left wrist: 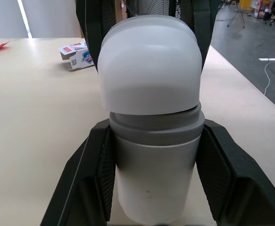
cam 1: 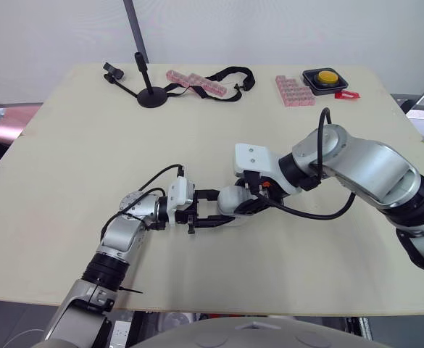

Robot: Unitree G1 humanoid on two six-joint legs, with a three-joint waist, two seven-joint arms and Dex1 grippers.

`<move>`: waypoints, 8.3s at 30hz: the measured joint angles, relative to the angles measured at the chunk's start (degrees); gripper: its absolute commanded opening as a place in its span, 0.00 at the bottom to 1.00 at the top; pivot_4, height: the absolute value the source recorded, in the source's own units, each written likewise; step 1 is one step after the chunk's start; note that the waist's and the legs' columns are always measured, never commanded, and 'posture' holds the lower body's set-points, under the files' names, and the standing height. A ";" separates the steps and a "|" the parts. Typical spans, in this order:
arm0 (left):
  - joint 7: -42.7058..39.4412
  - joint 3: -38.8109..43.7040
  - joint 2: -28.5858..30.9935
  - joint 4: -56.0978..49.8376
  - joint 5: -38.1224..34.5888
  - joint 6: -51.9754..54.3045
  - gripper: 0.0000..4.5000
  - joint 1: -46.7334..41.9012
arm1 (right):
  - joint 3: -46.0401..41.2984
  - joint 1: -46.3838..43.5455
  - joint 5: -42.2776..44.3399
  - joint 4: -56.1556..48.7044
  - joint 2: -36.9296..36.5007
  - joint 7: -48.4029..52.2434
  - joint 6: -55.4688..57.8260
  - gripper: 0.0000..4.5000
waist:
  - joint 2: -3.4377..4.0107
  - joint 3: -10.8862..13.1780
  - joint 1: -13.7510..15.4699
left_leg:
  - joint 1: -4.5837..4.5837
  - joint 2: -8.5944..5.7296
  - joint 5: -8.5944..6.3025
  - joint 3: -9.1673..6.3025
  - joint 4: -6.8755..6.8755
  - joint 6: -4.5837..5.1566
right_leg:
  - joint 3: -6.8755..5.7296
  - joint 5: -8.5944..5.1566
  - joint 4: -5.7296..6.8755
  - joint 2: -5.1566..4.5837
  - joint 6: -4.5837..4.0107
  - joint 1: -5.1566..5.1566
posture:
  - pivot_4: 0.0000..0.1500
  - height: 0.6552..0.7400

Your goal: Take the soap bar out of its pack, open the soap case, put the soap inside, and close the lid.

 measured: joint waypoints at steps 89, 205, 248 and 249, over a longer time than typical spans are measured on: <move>0.59 -0.21 -0.18 0.33 0.05 -0.26 0.42 -0.32 | 1.00 -0.67 0.75 5.53 -1.82 3.20 -3.49 0.93 | 0.00 0.00 -0.06 | -0.02 -0.01 0.00 0.00 -0.08 0.00 | -0.02 0.00 -0.10 0.00 0.00 0.00 | 1.00 1.00; 1.57 0.63 0.95 0.51 -0.66 0.34 0.42 0.03 | -17.92 26.34 0.99 12.23 6.71 3.13 -39.90 0.00 | -0.05 -0.08 -1.17 | 0.41 -0.05 0.05 -0.02 -0.55 -0.03 | -0.09 0.00 -0.80 -0.27 0.01 0.45 | 1.00 1.00; 2.82 1.33 1.42 -0.72 -0.98 2.08 0.42 0.14 | -34.08 49.63 0.44 21.46 5.39 12.76 -68.45 0.62 | -0.03 -0.15 -1.77 | 0.23 -0.05 0.04 -0.06 -0.88 -0.03 | -0.27 0.00 -1.42 -0.29 0.01 0.51 | 1.00 1.00; 2.84 1.33 1.42 -0.79 -0.98 2.11 0.42 0.17 | -34.08 49.66 0.36 21.48 5.42 12.90 -69.16 0.70 | -0.03 -0.15 -1.78 | 0.23 -0.05 0.04 -0.06 -0.90 -0.03 | -0.27 0.00 -1.43 -0.29 0.01 0.51 | 1.00 1.00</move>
